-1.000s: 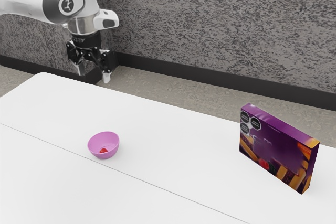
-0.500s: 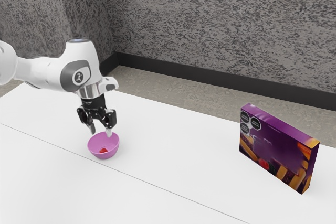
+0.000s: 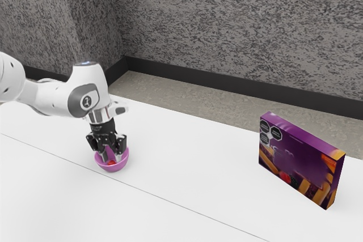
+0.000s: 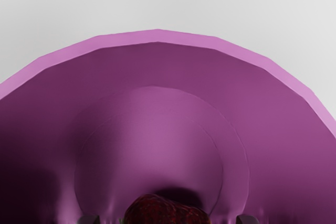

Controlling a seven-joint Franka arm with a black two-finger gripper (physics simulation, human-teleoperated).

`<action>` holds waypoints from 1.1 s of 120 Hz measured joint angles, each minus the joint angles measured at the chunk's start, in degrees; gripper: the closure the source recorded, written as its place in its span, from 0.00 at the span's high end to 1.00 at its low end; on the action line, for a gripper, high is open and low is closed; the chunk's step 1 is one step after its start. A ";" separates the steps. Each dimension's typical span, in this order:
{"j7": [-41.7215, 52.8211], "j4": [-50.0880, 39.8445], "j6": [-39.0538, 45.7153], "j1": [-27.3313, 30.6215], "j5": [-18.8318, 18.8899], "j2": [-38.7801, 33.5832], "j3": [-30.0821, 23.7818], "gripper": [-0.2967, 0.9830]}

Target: Take strawberry from the bowl

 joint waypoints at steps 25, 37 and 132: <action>-0.30 -0.89 1.28 0.19 -0.18 0.14 0.01 0.46; -0.49 -1.09 1.63 0.24 -0.24 0.18 -0.03 0.47; -3.17 -1.10 0.92 1.13 0.53 -3.33 -0.61 0.29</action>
